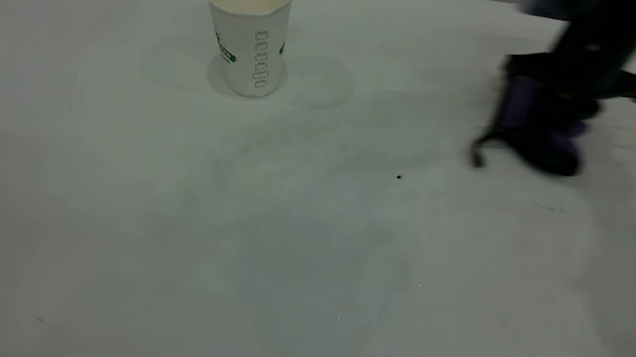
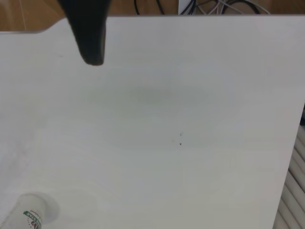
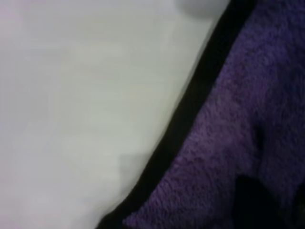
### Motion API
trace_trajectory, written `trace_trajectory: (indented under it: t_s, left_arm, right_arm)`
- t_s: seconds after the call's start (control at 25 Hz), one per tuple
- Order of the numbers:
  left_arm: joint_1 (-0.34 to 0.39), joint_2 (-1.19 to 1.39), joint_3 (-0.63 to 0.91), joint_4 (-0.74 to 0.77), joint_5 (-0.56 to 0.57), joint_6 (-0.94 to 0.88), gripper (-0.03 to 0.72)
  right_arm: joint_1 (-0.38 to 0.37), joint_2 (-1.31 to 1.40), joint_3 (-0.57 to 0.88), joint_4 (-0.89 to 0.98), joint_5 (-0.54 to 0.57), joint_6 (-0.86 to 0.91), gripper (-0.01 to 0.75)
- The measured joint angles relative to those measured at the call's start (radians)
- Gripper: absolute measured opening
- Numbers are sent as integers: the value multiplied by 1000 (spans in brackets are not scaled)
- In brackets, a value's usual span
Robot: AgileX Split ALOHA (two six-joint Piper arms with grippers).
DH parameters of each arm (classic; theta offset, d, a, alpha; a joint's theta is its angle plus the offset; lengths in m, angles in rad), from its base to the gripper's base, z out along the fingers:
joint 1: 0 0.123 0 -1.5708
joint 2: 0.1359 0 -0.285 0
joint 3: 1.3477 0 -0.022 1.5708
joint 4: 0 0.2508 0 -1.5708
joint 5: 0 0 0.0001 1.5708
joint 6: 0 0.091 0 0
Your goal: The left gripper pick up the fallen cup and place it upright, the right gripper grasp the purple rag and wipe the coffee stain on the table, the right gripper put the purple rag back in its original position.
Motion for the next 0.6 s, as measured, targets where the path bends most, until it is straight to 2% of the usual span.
trace_trajectory:
  t_s: [0.08,0.16,0.24,0.32,0.4,0.48,0.6]
  left_arm:
    - [0,0,0,0,0,0,513]
    - [0,0,0,0,0,0,513]
    - [0,0,0,0,0,0,513]
    - [0,0,0,0,0,0,513]
    - [0,0,0,0,0,0,513]
    - [0,0,0,0,0,0,513]
    - [0,0,0,0,0,0,513]
  right_arm:
    - [-58,-4,0,-2,12,1,109]
    - [-111,-9,-6,-3,34,-8,196]
    - [-144,-19,-15,-21,73,-33,343]
    - [-159,-49,-36,-56,143,-57,547]
    - [-159,-103,-69,-90,226,-70,672]
    - [-158,-176,-118,-101,324,-74,714]
    - [-158,-318,-182,-105,458,-76,725]
